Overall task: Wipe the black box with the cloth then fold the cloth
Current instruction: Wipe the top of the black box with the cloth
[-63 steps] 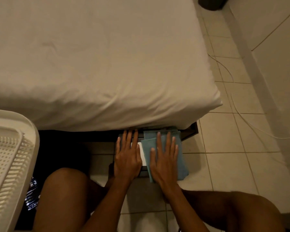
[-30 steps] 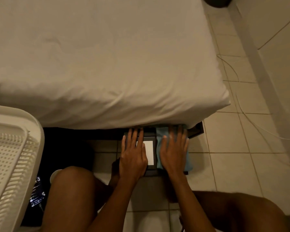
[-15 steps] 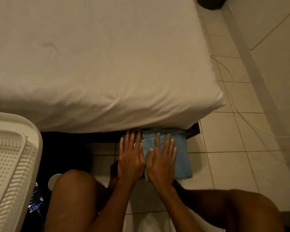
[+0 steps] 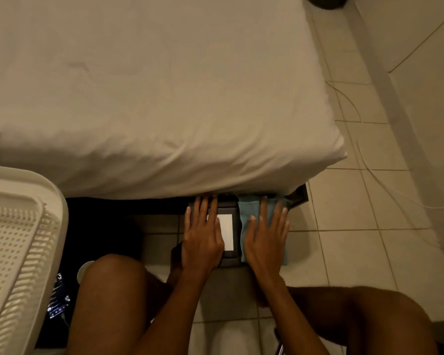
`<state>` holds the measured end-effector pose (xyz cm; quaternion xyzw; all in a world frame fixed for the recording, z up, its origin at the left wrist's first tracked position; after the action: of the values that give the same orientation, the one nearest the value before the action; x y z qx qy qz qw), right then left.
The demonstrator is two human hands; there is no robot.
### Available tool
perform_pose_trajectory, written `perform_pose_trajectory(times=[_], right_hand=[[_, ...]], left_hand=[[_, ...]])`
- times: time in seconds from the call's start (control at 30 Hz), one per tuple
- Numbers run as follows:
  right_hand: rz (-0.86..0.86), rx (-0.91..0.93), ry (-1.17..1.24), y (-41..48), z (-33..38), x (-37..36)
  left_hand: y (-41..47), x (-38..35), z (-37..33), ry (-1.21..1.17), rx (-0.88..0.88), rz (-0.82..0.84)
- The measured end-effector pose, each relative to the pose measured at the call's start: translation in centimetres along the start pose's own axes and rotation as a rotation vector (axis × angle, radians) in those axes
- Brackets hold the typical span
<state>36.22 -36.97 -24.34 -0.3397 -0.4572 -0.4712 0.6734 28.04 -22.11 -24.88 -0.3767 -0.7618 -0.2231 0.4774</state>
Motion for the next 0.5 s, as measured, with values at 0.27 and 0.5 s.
perform_pose_trajectory(times=[0.27,0.5], right_hand=[[0.145,0.304,-0.023,-0.2,2.3,-0.9],[0.114,0.193,0.007,-2.5,1.6,-0.3]], left_hand=[[0.0,0.2,-0.1,-0.007,0.006,0.009],[0.0,0.3,-0.3,0.016,-0.013,0.014]])
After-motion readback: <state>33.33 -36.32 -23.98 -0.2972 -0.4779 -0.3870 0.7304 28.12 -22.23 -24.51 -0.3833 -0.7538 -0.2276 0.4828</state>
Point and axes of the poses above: each hand's wrist, its own y-axis towards the middle knuckle, its own x-axis out of the back of the hand, z = x × y, the point moved 7 cm from there along y, towards the middle knuckle, and after that the axes turned 7 degrees about x, right-handed, at the moved point
